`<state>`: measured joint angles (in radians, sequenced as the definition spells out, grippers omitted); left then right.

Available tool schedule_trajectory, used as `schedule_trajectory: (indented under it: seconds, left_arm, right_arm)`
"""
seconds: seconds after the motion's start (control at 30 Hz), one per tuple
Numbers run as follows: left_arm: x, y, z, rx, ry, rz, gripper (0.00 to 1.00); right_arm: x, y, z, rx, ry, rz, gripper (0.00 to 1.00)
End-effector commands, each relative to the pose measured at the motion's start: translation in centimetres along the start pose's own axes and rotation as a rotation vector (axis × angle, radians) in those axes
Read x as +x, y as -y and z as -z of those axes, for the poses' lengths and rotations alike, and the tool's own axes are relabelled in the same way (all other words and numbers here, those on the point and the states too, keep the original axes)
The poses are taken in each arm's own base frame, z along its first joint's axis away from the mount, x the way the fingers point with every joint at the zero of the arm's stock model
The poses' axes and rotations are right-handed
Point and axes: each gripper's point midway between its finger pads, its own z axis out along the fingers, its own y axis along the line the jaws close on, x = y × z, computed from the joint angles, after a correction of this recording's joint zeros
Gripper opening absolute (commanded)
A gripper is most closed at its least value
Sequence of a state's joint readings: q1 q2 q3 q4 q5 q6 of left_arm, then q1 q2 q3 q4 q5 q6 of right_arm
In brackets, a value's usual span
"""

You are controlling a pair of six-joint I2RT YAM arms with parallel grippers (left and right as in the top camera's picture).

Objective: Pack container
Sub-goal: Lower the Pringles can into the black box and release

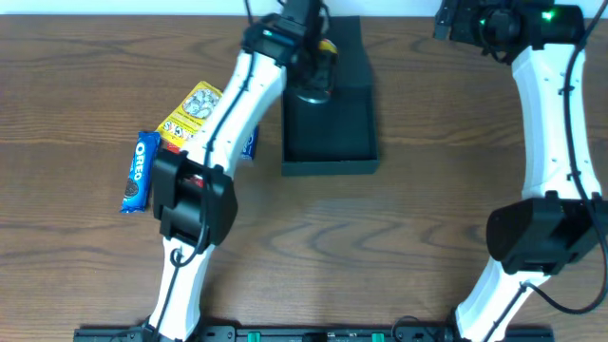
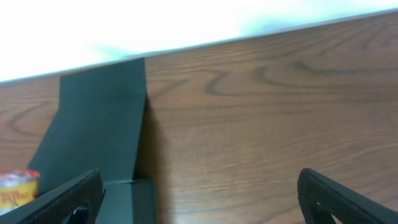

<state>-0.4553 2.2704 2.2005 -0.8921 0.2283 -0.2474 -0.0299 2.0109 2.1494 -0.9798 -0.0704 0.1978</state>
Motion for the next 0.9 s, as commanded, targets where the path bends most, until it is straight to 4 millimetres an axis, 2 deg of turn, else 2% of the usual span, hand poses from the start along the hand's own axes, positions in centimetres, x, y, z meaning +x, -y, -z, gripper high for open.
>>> schedule_trajectory:
  seconds: [0.0, 0.07, 0.23, 0.43, 0.63, 0.87]
  left_arm:
    - [0.8, 1.8, -0.4, -0.007, -0.009, 0.056, 0.64]
    - [2.0, 3.2, -1.1, -0.005, -0.033, 0.066, 0.64]
    - [4.2, 4.9, -2.3, -0.025, -0.076, 0.120, 0.67]
    - [6.6, 6.2, -4.6, -0.037, -0.134, 0.161, 0.67]
    - [7.5, 6.5, -5.3, -0.049, -0.158, 0.203, 0.66]
    - [7.8, 6.6, -5.6, -0.050, -0.169, 0.242, 0.70]
  right_arm:
    - [-0.2, 2.7, -0.3, 0.069, 0.005, -0.042, 0.99]
    - [-0.8, 4.2, -0.2, 0.099, 0.022, -0.064, 0.99]
    - [-2.5, 7.1, 0.3, 0.131, 0.087, -0.136, 0.99]
    - [-3.4, 9.1, 0.6, 0.150, 0.125, -0.160, 0.99]
    - [-3.5, 11.1, 1.0, 0.172, 0.128, -0.188, 0.99]
    - [-3.5, 11.2, 1.0, 0.166, 0.129, -0.192, 0.99]
